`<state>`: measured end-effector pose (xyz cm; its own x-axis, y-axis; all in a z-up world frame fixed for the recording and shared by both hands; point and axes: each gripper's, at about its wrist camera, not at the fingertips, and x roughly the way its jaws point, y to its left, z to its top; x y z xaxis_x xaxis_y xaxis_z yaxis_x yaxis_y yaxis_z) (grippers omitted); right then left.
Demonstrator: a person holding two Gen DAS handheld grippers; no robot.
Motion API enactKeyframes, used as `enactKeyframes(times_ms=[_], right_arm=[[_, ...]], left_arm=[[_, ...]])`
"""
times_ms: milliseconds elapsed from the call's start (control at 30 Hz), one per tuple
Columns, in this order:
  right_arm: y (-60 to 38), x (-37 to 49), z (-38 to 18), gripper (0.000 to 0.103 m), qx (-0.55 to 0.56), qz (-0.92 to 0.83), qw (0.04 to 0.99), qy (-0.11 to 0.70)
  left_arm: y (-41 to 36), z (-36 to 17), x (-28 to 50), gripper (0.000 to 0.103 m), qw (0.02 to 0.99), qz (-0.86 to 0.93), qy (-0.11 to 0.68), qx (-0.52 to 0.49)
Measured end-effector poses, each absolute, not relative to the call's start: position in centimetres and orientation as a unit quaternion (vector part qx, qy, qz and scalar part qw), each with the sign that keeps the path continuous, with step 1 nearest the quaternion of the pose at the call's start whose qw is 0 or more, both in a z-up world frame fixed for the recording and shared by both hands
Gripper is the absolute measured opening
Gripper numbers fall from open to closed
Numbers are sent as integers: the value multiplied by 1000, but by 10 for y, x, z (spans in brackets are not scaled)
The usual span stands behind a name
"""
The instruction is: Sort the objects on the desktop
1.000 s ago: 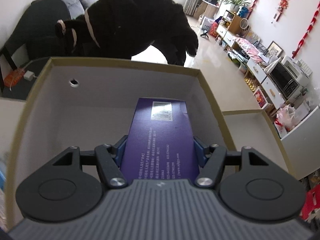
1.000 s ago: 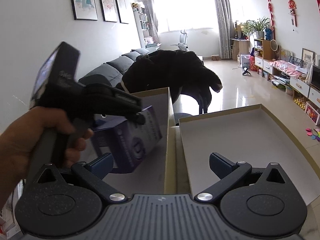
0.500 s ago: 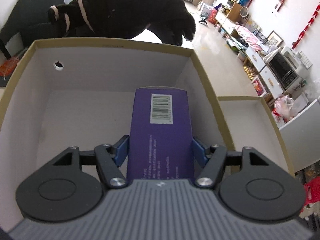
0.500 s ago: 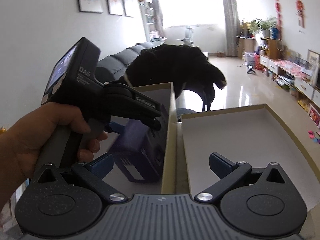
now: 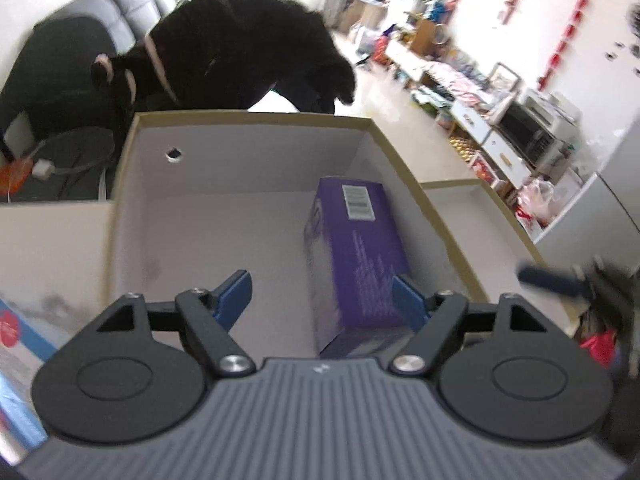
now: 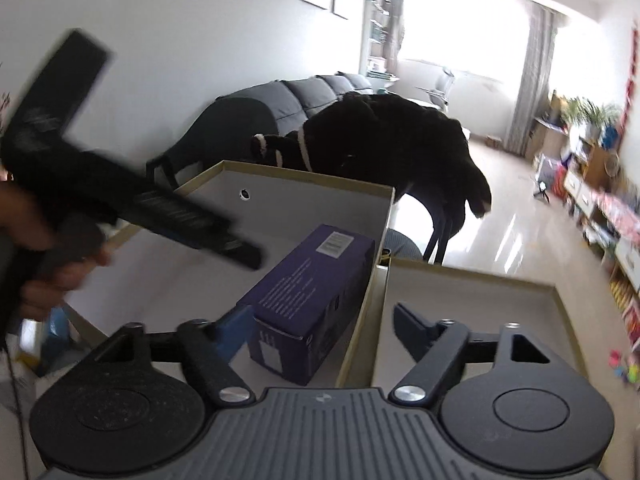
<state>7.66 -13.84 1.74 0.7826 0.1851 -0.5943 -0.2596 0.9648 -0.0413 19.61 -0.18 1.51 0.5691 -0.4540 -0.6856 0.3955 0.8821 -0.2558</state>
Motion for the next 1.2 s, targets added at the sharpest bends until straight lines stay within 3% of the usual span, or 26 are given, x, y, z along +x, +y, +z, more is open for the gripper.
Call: enactKeyframes(times_ms=[100,167,367,633,733,867,1200], right_arm=[[-133,88,21,66,-71,143,935,317],[-126,96,21,53,-87,162,927,326],[-102,122,11,46,-141,205,898,362],[-77,142,-8,47,-242,255,855,383],[-69,145,-11,55,-273,265,846,374],[-60,146,-14,61,-310,278,834,361],[-53,150,-15,61,-382,275,813,344]], left_arm=[[9,15,180,76,886,-263,380,-25],[14,14,169,73,884,-282,372,-19],[22,13,145,58,869,-352,347,-9],[-7,-3,138,54,822,-448,350,36],[-21,-10,143,53,819,-448,352,62],[-31,-20,150,35,815,-447,362,75],[-27,-26,146,27,803,-467,360,89]])
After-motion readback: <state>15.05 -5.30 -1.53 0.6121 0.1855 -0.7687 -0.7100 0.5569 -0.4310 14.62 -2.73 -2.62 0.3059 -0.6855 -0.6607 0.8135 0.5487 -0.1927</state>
